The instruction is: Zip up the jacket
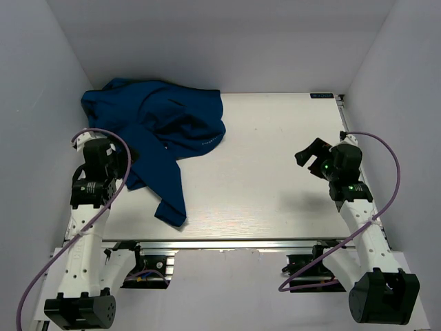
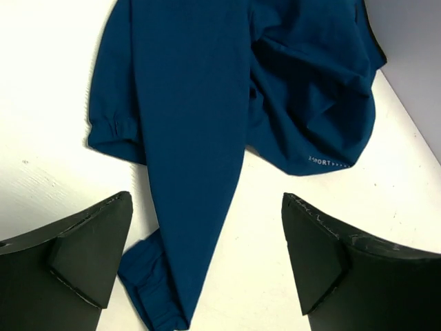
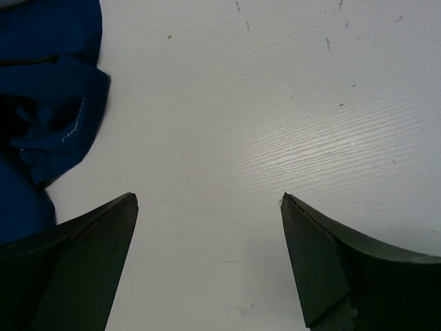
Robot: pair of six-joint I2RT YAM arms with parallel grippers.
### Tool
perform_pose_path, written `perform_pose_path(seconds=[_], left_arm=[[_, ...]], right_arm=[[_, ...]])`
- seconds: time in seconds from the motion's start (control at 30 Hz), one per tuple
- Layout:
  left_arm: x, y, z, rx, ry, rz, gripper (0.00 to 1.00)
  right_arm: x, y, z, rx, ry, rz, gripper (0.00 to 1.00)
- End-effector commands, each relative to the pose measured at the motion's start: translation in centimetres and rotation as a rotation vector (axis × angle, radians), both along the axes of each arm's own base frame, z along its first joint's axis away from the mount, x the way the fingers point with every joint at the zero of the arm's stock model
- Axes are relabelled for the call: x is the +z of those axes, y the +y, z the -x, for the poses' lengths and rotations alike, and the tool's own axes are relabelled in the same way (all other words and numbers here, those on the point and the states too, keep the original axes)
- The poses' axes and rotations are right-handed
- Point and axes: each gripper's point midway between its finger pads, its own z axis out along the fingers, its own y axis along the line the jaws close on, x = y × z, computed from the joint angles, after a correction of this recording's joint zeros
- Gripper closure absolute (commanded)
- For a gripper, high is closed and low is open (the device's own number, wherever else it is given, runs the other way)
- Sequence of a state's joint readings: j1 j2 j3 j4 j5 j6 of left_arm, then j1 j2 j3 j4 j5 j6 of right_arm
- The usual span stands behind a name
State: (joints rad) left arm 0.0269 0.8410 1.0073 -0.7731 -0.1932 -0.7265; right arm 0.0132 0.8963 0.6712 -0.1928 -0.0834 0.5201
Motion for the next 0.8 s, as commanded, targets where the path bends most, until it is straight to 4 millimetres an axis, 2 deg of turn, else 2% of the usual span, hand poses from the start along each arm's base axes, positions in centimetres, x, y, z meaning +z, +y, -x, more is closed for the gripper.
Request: perform_pose_path(seconds=[0.0,0.13,0.23,0.27,0.3,0.33,0.47,0.5,0.53,0.57,0.6,0.63,0.77], left_arm=[[1.0,-0.1,-0.5,0.025,-0.053,0.043,0.02],[-0.4,-0.4,-2.1,0.036,-0.015,0.079,0.02],[-1.3,-0.1,-4.5,0.073,0.021,0.102,0.02],[-0.7,0.0,-5.7,0.082,0.002,0.108,0.02],[-2.2,0.1,-7.1,0.098,0.049,0.117,0.02],[-2.4,0.2,-8.2,0.115,0.048,0.13,0.02],[-3.4,0.0,-15.3,0.116,0.034,0.164,0.02],[-4.7,0.3,-17.7,0.144,0.052,0.175,0.02],[-5.4,0.5,-19.1,0.16,0.049,0.176,0.02],[-5.5,0.7,-20.9,0.17,0.016,0.191,0.02],[-5.9,0.7,-22.4,0.171,-0.001,0.2,0.02],[-7.6,0.6,-24.5,0.17,0.01,0.213,0.02],[-9.8,-0.1,-30.8,0.123,-0.046,0.249,0.02]], right_arm=[[0.7,0.3,-0.3,0.021,-0.034,-0.005,0.11],[1.0,0.6,-0.6,0.034,-0.057,-0.012,0.11],[2.0,1.8,-0.7,0.141,-0.134,0.015,0.11],[2.2,2.0,-0.8,0.154,-0.148,0.014,0.11],[2.4,1.8,-1.0,0.144,-0.156,0.016,0.11],[2.5,1.6,-1.2,0.118,-0.158,0.008,0.11],[3.3,1.1,-1.5,0.119,-0.184,0.05,0.11],[3.5,1.2,-1.4,0.122,-0.189,0.051,0.11],[3.6,1.2,-1.4,0.123,-0.19,0.051,0.11],[3.7,1.3,-1.4,0.134,-0.199,0.058,0.11],[3.9,1.5,-1.2,0.149,-0.207,0.058,0.11],[3.9,1.6,-1.2,0.154,-0.21,0.06,0.11],[3.9,2.1,-1.0,0.202,-0.226,0.071,0.11]])
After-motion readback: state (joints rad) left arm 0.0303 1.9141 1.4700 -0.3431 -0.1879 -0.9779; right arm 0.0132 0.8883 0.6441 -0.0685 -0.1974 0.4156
